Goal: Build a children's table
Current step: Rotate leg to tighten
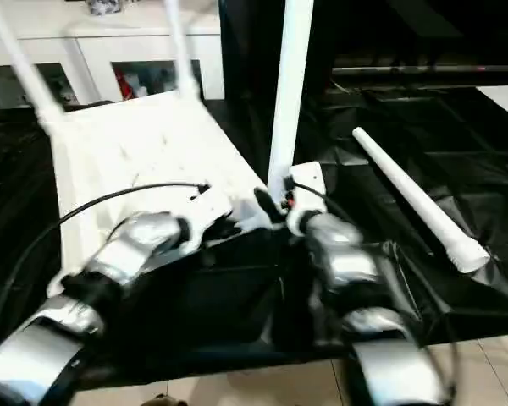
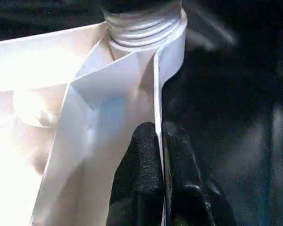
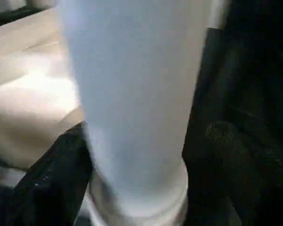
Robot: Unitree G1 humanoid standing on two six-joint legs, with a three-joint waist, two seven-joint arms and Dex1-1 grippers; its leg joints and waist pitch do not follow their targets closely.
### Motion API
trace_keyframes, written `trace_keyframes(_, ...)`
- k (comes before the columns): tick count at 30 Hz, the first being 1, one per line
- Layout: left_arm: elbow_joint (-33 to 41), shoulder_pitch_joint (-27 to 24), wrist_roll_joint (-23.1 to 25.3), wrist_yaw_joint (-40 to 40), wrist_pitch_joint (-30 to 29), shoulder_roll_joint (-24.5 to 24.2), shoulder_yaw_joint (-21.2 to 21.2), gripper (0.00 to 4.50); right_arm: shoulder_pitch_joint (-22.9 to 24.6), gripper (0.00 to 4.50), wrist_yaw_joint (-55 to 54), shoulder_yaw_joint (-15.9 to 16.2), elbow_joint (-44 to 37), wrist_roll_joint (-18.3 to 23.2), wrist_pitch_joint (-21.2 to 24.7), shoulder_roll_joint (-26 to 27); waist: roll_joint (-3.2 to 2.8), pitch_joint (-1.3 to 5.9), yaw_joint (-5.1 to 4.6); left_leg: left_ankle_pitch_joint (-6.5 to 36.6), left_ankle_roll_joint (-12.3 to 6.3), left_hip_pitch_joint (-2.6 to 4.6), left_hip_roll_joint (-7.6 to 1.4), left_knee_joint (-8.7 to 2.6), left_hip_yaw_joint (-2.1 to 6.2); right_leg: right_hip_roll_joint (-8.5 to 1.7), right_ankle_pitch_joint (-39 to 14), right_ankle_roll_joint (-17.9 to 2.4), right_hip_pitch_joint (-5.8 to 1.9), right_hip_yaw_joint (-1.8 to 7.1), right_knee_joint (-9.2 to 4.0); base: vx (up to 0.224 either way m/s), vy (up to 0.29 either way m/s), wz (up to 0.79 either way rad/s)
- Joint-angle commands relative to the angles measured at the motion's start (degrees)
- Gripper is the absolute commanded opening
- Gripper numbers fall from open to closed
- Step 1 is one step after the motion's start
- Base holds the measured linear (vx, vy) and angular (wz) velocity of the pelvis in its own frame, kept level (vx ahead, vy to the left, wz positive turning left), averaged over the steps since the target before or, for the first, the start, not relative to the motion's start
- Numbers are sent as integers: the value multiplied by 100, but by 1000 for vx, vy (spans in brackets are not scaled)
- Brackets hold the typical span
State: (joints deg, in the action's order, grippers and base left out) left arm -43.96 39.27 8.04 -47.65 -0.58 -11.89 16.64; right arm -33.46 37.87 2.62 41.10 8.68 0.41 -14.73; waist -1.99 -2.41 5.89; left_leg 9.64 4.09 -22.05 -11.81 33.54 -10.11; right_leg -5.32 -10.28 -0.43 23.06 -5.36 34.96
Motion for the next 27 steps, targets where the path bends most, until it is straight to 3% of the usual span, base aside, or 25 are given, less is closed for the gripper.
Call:
trace_keyframes(1, 154, -130, -163, -168, 201, -109, -27, 0, 178, 399, 585, 198, -364, 50, 162, -133, 93, 359, 32, 1218, -405, 51, -147, -374, 28, -345, -1248, -1080, -317, 270, -446, 0, 0, 0)
trace_keyframes(2, 163, -136, -166, -182, 204, -115, -26, 0, 193, 399, 620, 206, -388, 54, 169, -146, 95, 358, 29, 1233, -403, 57, -143, -372, 24, -337, -1284, -1090, -305, 268, -457, 0, 0, 0)
trace_keyframes(3, 242, -178, -187, -291, 212, -163, -18, 0, 318, 399, 892, 280, -590, 105, 227, -251, 56, 351, 22, 1265, -385, 59, -143, -378, 31, -335, -1323, -1106, -303, 265, -456, 0, 0, 0)
trace_keyframes(6, 598, -331, -358, -751, 189, -288, -25, 0, 585, 399, 1422, 421, -1021, 196, 418, -516, 73, 356, 43, 1294, -380, 64, -164, -382, 34, -339, -1360, -1105, -310, 272, -459, 0, 0, 0)
trace_keyframes(11, 927, -457, -511, -1129, 122, -350, 26, 0, 560, 399, 1420, 424, -987, 116, 399, -531, 37, 360, 36, 1314, -313, 75, -171, -386, 34, -342, -1263, -1223, -280, 275, -446, 0, 0, 0)
trace_keyframes(17, 1124, -537, -552, -1261, 32, -383, 39, 0, 588, 399, 1551, 446, -1108, 136, 565, -523, 60, 374, 81, 1114, -343, 71, -167, -370, 24, -334, -873, -1275, -298, 280, -390, 0, 0, 0)
trace_keyframes(27, 1244, -617, -514, -1299, -58, -428, 18, 0, 616, 309, 1722, 474, -1111, 158, 609, -534, 70, 373, 85, 1041, -374, 74, -162, -357, 17, -334, -863, -1281, -298, 280, -388, 0, 0, 0)
